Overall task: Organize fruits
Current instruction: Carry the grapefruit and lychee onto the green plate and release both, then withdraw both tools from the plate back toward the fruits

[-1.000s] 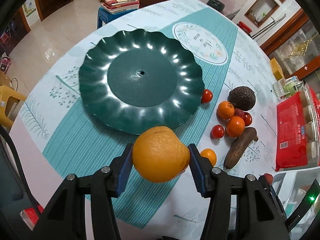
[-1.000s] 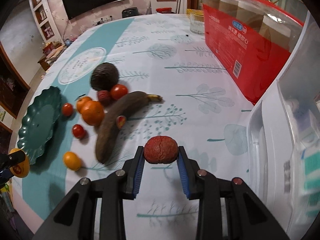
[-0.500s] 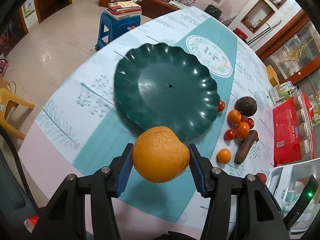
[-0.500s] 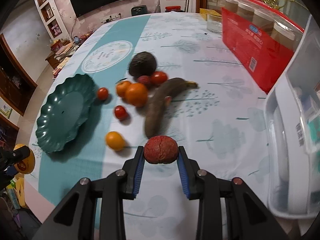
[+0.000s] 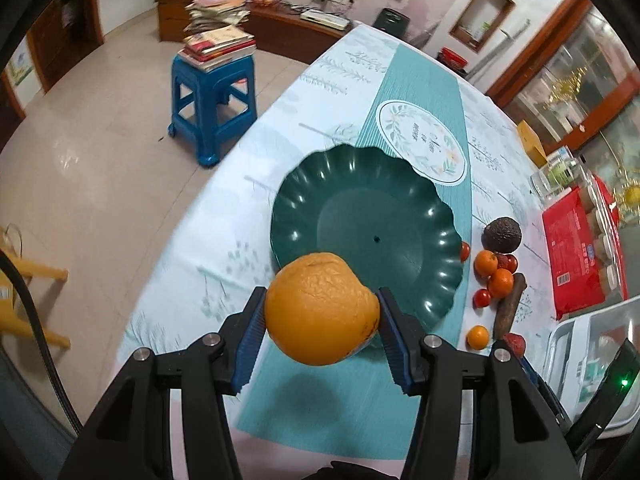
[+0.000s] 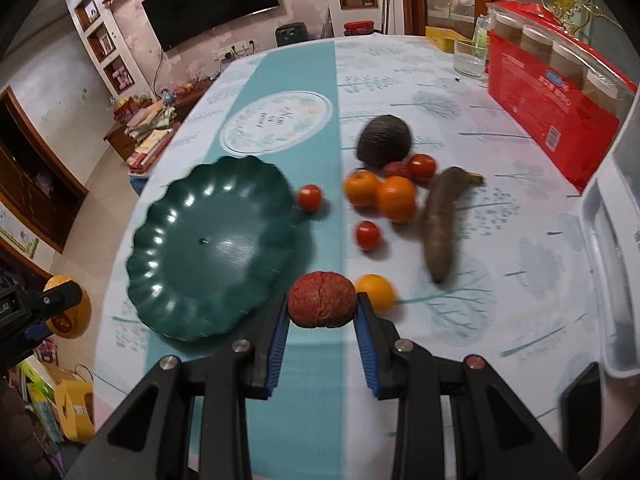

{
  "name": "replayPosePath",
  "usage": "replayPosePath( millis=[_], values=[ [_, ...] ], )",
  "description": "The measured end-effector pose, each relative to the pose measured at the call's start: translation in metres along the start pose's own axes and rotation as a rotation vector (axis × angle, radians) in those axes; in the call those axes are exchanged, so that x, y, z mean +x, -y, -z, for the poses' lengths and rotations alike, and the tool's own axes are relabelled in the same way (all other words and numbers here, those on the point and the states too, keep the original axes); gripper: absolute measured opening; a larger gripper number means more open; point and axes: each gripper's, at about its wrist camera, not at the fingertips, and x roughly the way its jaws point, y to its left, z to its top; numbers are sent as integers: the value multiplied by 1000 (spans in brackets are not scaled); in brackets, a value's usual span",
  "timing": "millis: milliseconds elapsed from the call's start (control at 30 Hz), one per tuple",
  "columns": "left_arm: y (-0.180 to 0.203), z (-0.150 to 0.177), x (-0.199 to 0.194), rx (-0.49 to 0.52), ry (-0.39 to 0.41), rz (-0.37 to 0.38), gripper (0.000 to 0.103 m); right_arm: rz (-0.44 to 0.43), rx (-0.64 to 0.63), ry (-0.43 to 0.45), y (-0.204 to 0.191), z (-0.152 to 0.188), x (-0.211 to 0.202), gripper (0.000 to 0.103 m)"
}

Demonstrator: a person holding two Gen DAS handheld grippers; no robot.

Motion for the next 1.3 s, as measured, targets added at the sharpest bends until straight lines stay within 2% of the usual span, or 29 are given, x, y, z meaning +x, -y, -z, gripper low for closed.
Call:
replayPosePath(
  millis=[300,467,700,767,833,867,900,967,1300],
  values=[
    [-12,-34,36,186,-77,39,52,11,35,24,-49,10,22,33],
    [-6,-38,65,275,-159,52,52,3,37,0,-64,16,35,33],
    [2,-35,88,334,-228,37,53,-21,12,-26,-78,20,46,33],
    [1,-35,88,324,-229,58,54,-29,3,-34,-81,20,48,34],
    [1,-36,85,330,-213,46,63,-41,-11,-30,-85,20,49,40],
    [0,-37,84,334,-209,41,71,-39,-16,-28,-87,20,49,45],
    [-1,-37,82,331,-204,44,72,-38,-21,-24,-89,20,48,47],
    [-3,-38,79,322,-201,54,72,-38,-42,-10,-93,20,46,51],
    [11,-24,55,386,-153,81,72,-5,-14,43,-85,27,21,52]
  ],
)
